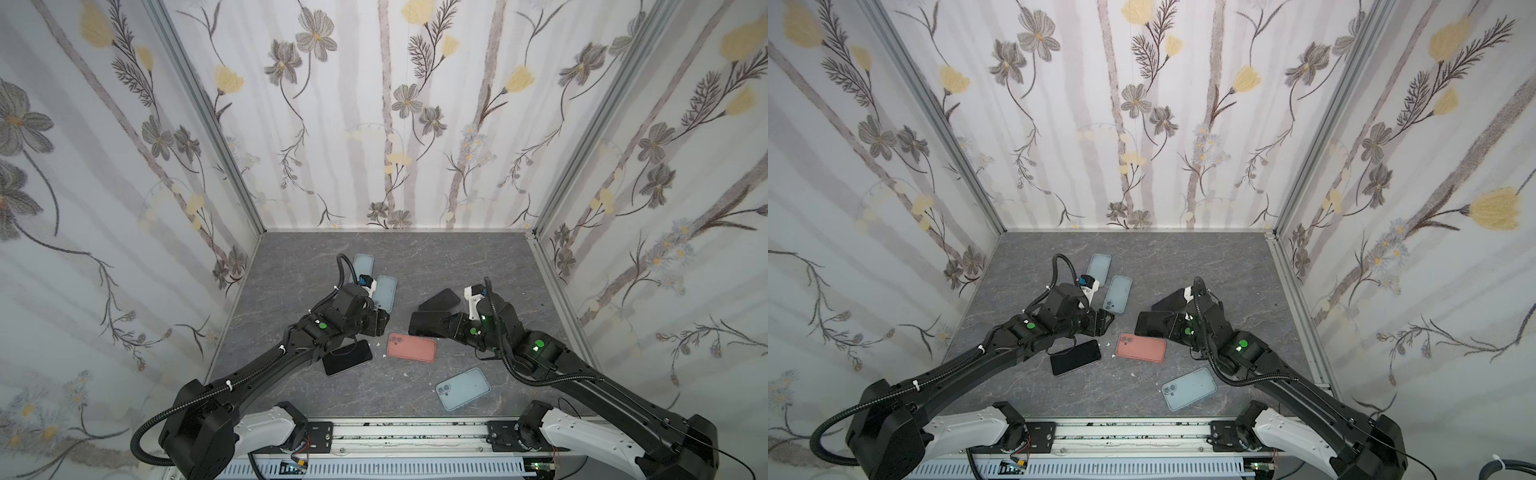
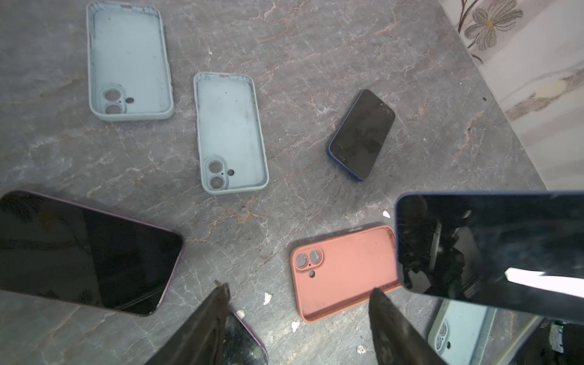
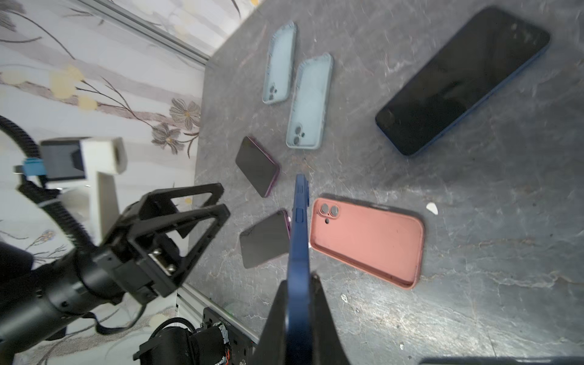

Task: Put the phone into the phone case
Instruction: 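Lower the held phone into the pink case held by the left gripper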

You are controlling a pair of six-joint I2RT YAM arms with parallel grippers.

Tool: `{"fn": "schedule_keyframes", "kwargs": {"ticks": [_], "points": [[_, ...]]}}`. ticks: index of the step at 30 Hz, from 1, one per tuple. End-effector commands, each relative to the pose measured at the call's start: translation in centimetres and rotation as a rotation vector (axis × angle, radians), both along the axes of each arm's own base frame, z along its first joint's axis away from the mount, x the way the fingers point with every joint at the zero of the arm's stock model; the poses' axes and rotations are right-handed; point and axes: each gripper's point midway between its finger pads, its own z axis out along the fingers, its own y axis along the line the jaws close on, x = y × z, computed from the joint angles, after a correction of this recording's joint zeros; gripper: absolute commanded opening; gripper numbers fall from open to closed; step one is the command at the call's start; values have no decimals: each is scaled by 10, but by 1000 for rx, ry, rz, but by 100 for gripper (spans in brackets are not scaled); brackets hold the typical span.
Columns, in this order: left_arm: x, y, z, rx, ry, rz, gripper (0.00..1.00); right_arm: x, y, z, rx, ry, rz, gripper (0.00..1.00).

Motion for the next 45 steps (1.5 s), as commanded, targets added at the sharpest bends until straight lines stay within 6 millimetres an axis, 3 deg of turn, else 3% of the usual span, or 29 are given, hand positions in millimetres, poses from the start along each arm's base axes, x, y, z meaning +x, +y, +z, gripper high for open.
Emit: {"fn": "schedule_keyframes", "kwargs": {"ticks": [1,6,10,23,36,45], "points": [[-4,-10,-3,-79,69,8,69,4,19,14,180,-15,-13,0],[-9,-22,-24,-107,159,-20,66,3,25,-10,177,28,-1,0],[-8,-28,-32,-125,183,-27,65,2,31,-19,201,47,13,0],[-6,-28,-73,-88,276,17,59,1,45,-46,201,118,56,0],[-8,-32,-89,-111,317,20,58,-1,48,-60,192,161,88,0],[-10,-32,-100,-103,345,14,49,1,48,-66,184,174,99,0]]}}
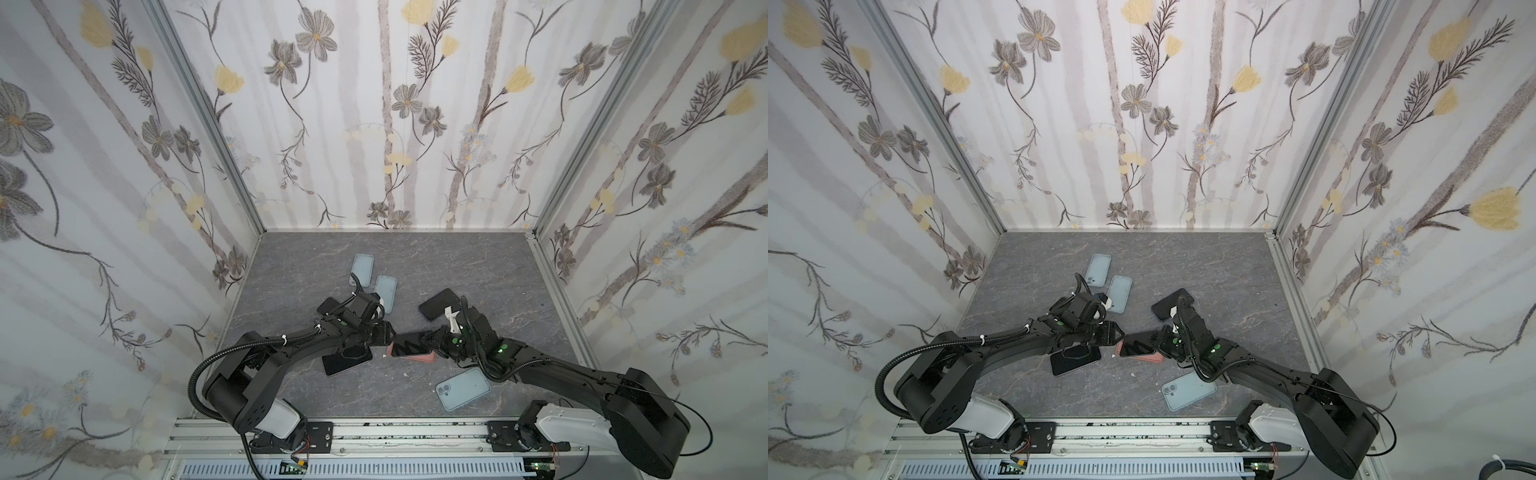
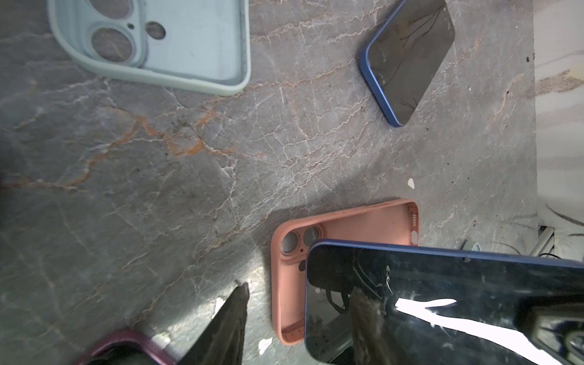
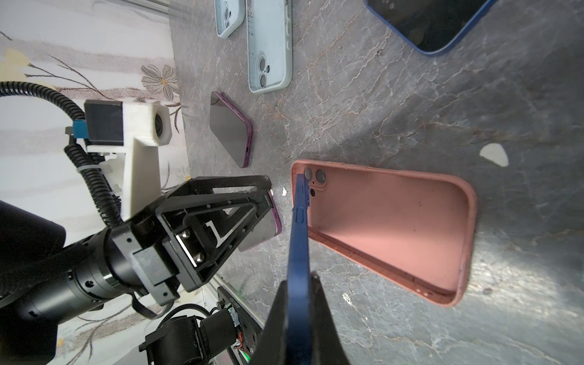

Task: Put the phone into the phone case
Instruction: 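Lower the held phone into the pink case held by the left gripper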

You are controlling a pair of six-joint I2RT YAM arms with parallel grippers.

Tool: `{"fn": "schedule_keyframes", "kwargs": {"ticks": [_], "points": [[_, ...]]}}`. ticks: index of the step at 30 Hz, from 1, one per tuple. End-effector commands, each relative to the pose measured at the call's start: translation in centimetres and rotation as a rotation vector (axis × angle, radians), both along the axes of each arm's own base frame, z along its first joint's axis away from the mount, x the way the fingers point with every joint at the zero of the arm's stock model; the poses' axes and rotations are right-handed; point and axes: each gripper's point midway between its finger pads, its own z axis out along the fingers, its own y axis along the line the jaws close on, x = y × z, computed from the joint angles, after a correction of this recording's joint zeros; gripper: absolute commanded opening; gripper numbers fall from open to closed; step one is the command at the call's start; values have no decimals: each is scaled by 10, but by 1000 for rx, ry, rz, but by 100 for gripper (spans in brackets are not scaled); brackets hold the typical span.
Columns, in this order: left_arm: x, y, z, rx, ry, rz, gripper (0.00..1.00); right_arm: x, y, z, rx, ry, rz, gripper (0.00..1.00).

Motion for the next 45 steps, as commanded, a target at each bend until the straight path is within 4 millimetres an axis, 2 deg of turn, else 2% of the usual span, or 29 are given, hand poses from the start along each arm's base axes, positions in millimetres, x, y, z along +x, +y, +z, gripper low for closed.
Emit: {"fn": "schedule_keyframes", "kwargs": {"ticks": [1,9,11,24,34,41,45], "points": [[0,-3,-3,-18,10,-2,48,5,10,16,62,-49,31,0],[-3,-4,-15,-1,39,-27,45,7,7,11,58,-41,30,0],[-5,-5,-16,-4,45,-39,41,7,6,9,57,-37,30,0],[-11,-7,-25,-9,90,-55,41,6,2,-7,43,-13,45,0],[-13,-12,-31,-21,113,-68,40,-2,3,-32,41,32,82,0],[-19,-13,-31,-46,135,-62,40,-9,-9,-51,35,50,49,0],[-22,-14,-31,-52,142,-62,40,-11,-9,-59,37,68,60,0]]}}
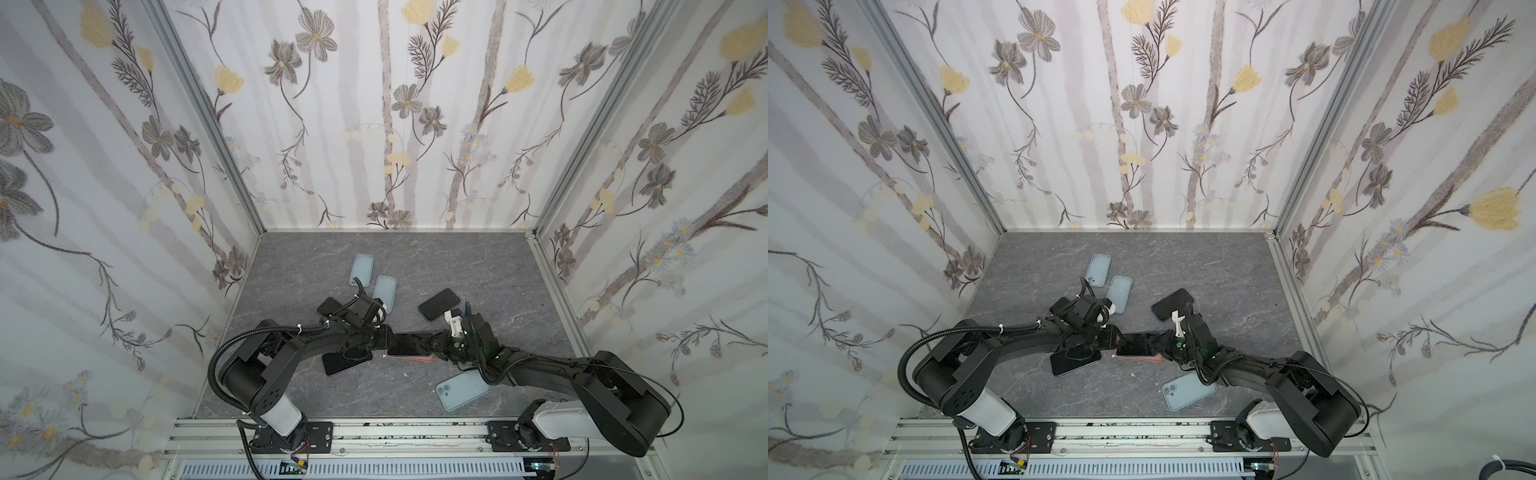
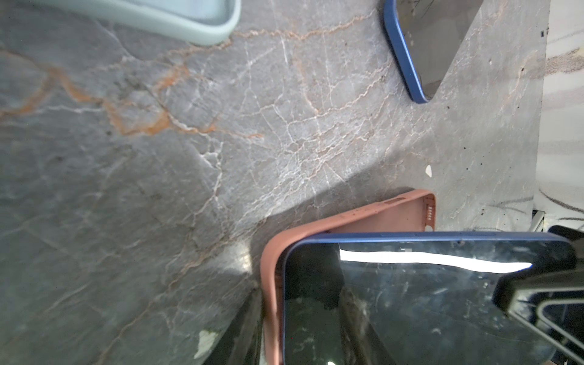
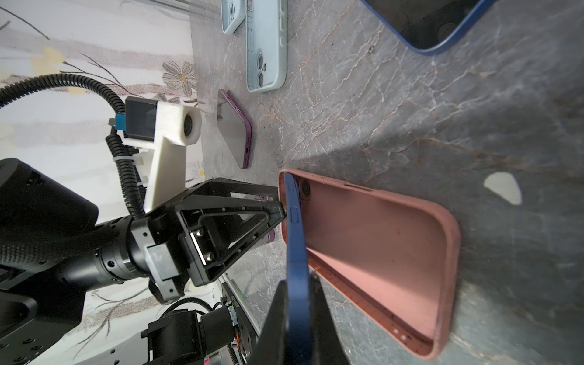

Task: Put the phone into the phone case
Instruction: 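Lower the held phone into the pink case held by the left gripper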

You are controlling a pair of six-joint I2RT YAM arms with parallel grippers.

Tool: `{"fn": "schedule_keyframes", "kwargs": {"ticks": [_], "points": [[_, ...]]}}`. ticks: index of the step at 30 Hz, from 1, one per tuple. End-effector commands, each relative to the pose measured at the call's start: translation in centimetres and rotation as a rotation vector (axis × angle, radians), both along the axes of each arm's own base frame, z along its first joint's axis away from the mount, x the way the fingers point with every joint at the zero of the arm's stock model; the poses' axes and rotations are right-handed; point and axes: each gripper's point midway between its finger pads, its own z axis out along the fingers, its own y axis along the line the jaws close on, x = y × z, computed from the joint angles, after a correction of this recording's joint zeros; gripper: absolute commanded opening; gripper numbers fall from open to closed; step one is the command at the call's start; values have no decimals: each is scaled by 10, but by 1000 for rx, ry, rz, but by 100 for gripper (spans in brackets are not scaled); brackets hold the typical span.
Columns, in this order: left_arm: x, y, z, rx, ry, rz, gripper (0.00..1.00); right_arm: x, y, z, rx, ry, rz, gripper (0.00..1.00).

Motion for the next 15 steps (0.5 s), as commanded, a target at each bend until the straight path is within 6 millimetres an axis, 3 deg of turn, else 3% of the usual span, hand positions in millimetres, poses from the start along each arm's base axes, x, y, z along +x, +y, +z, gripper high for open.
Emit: {"fn": "schedule_keyframes", "kwargs": {"ticks": [1,15], "points": [[-13,-5,-3,-19,56,-19,40,-15,-7,-26,-59,93,18,0],[-16,-4,-4,-7,48,-9,40,-16,-6,-46,-68,134,18,2]]}}
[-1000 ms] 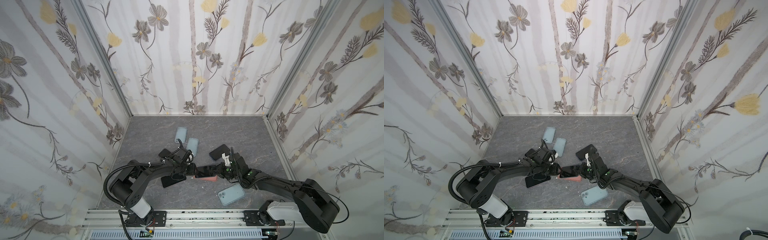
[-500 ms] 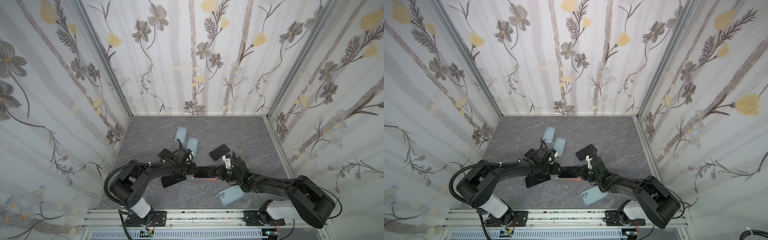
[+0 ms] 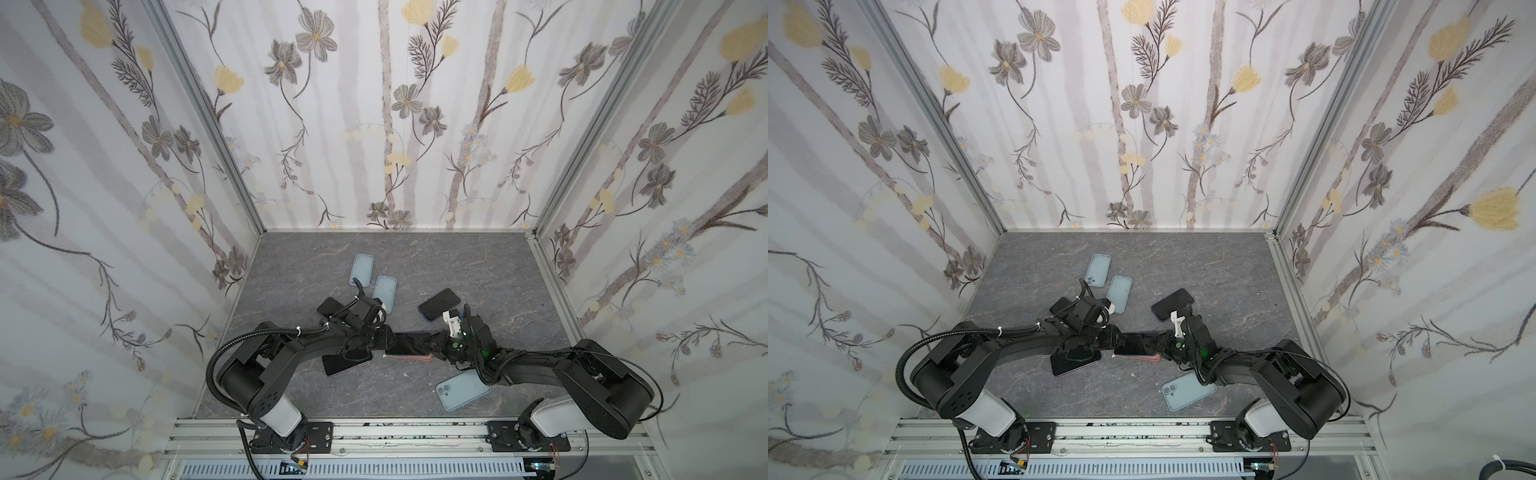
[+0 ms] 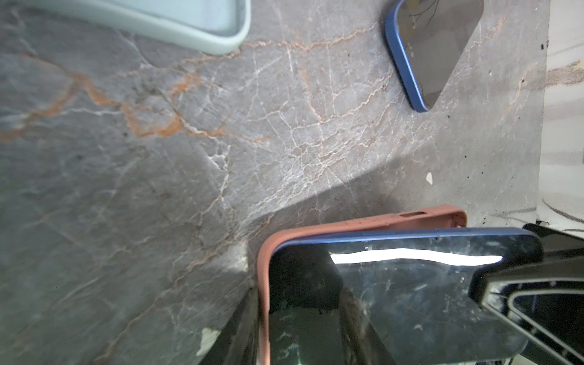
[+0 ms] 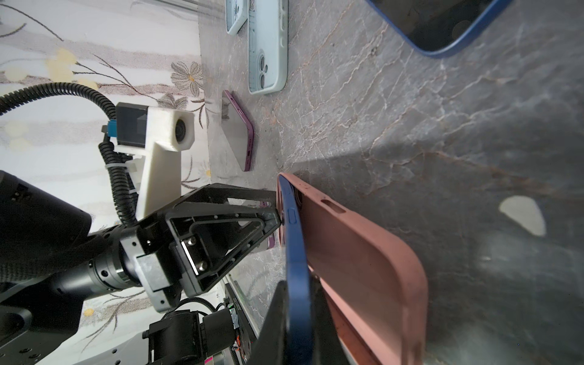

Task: Put the phone into the phone case
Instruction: 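Lower the held phone into the pink case held by the left gripper, then press the phone into the case with the right gripper while the left holds it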

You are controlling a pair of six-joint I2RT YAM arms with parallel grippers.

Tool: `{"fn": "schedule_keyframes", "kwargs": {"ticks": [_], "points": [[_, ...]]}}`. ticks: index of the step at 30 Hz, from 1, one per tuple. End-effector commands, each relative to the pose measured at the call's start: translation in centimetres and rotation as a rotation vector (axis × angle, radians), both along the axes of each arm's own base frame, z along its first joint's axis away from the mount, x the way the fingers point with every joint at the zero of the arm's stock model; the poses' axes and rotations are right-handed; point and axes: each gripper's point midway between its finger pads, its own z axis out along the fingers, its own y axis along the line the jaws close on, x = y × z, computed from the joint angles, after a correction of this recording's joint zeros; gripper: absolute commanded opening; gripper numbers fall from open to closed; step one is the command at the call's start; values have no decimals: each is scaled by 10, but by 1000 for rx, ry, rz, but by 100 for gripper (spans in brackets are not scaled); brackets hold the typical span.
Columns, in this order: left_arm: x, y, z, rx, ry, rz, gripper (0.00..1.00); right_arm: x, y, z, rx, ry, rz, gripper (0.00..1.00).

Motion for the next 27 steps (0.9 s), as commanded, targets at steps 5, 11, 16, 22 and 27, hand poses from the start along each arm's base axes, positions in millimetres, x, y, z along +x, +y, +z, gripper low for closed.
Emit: {"fn": "schedule_keyframes", "kwargs": {"ticks": [5,11,16,22,27], "points": [[-15,5,-6,31,35,-19,39,-19,-16,-40,-179,128,11,6],[-16,11,-10,60,30,-18,39,-19,-15,-42,-272,123,36,16],[-17,13,-11,65,29,-16,39,-15,-10,-33,-293,104,43,24],[-18,15,-12,73,27,-14,39,-11,-5,-21,-332,79,55,35],[-18,17,-11,76,26,-9,39,-10,-11,-15,-380,78,50,44]]}}
